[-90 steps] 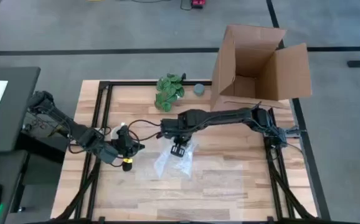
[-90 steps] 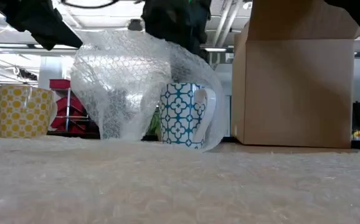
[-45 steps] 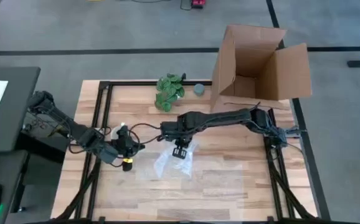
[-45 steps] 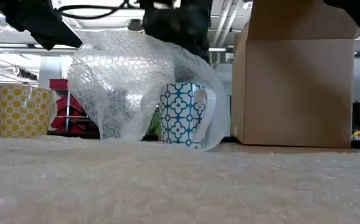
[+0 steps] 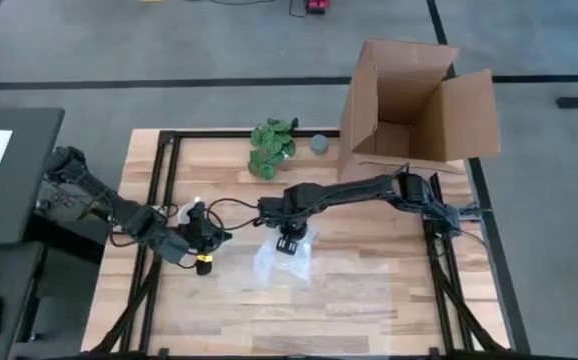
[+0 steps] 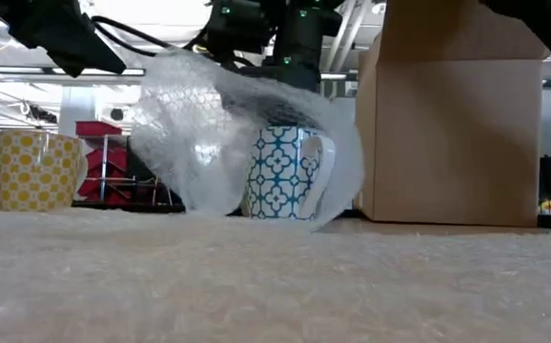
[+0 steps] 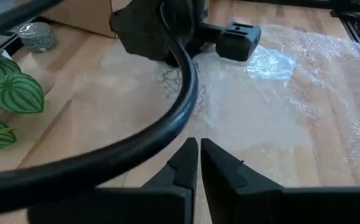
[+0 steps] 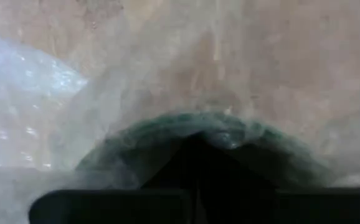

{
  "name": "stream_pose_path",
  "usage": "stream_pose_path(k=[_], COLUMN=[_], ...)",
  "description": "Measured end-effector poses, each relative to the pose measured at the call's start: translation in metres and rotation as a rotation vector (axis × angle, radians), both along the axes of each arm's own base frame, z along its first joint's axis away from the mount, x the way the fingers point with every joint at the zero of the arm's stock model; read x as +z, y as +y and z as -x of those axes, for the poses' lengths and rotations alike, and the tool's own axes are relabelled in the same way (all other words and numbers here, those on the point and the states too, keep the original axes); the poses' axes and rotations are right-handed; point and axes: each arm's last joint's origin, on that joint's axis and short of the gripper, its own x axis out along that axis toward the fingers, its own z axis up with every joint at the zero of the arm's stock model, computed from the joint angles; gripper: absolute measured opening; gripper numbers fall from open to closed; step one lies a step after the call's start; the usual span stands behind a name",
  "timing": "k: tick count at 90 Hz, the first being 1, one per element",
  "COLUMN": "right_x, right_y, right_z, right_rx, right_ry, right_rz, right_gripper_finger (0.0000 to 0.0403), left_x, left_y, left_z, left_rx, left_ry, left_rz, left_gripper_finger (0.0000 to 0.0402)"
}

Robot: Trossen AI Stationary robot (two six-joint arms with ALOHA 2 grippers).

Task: Wrap mug
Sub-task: Wrap the blue cup with the bubble wrap

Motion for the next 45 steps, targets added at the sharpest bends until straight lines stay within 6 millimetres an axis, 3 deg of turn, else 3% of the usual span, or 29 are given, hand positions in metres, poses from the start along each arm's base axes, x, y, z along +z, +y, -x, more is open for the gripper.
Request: stream_pose_path(k=[22,45], right_x=[0.025,0.078], right_y=[0.001,-0.001], right_z=[-0.002,0.006], right_rx=[0.005,0.032], right_ry=[-0.011,-0.017], right_rz=[-0.001,0.044], right_gripper_finger=[0.0000,0.0000], left_x=[0.000,0.000], left_y=[0.000,0.000], left_z=[0.000,0.000], left_rx=[0.000,0.000], left_ry=[0.001,0.000], left_rz=[-0.001,-0.001], left_gripper_finger=[0.0000,0.0000])
